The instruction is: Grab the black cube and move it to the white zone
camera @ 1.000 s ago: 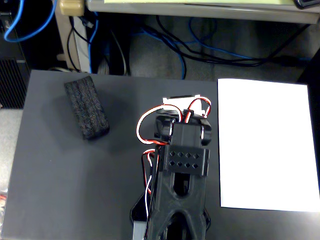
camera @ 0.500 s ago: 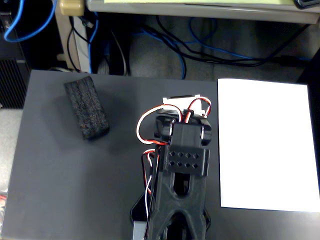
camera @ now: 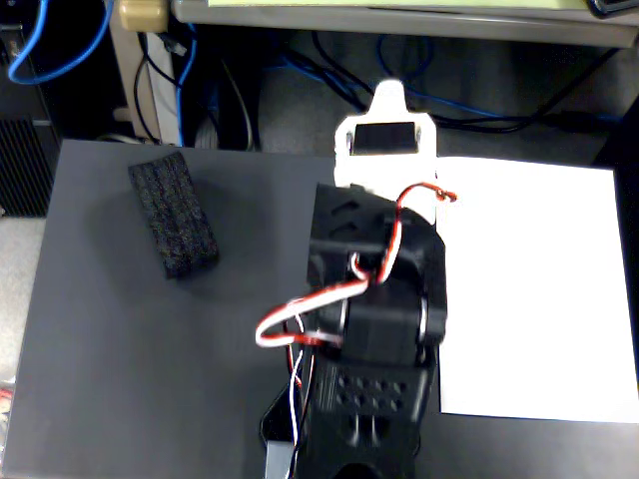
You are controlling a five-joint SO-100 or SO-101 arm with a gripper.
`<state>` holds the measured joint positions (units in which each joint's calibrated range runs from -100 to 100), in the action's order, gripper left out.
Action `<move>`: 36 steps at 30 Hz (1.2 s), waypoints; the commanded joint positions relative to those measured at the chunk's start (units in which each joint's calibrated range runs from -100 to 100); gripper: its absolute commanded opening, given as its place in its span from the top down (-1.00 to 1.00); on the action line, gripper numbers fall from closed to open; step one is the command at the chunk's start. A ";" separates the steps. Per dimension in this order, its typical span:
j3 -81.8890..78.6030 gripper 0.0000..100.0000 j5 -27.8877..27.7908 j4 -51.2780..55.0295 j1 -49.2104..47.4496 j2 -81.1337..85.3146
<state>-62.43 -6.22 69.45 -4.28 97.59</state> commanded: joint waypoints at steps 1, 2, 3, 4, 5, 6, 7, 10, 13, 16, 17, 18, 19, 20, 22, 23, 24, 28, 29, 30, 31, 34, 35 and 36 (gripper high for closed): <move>12.11 0.96 0.51 -0.07 -0.35 -0.11; 17.10 0.96 0.45 0.45 -0.35 -0.11; 22.72 0.96 0.45 2.51 -0.35 -0.11; 29.88 0.96 0.45 7.31 -0.35 -0.69; 36.59 0.96 0.45 13.06 -0.43 -1.20; 42.94 0.96 0.40 18.12 -1.82 -1.28; 46.75 0.96 0.40 20.60 -4.33 -1.37; 48.38 0.96 0.40 21.12 -9.77 -8.51; 49.19 0.96 0.35 20.35 -11.76 -27.83; 51.91 0.96 0.45 20.26 -19.19 -42.19; 55.36 0.96 0.45 20.35 -21.25 -46.14; 59.44 0.96 0.40 20.77 -23.09 -50.67; 62.98 0.96 0.14 21.12 -25.08 -54.96; 65.42 0.96 -0.02 21.12 -26.92 -59.07; 69.50 0.96 -0.18 21.12 -31.33 -67.47; 71.50 0.96 -0.91 21.12 -33.39 -71.08; 73.49 0.96 -2.32 21.12 -34.86 -74.02; 75.58 0.96 -11.54 21.29 -37.22 -78.48; 75.21 0.96 -14.11 22.32 -38.47 -78.48; 75.21 0.96 -17.36 26.01 -40.38 -78.48; 75.31 0.96 -19.92 29.87 -42.52 -77.80; 74.85 0.96 -25.79 30.04 -45.90 -78.48; 74.76 0.96 -28.36 30.04 -45.31 -78.56; 72.86 0.96 -30.71 30.12 -45.24 -78.56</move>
<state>9.41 -30.61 98.89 -49.41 18.68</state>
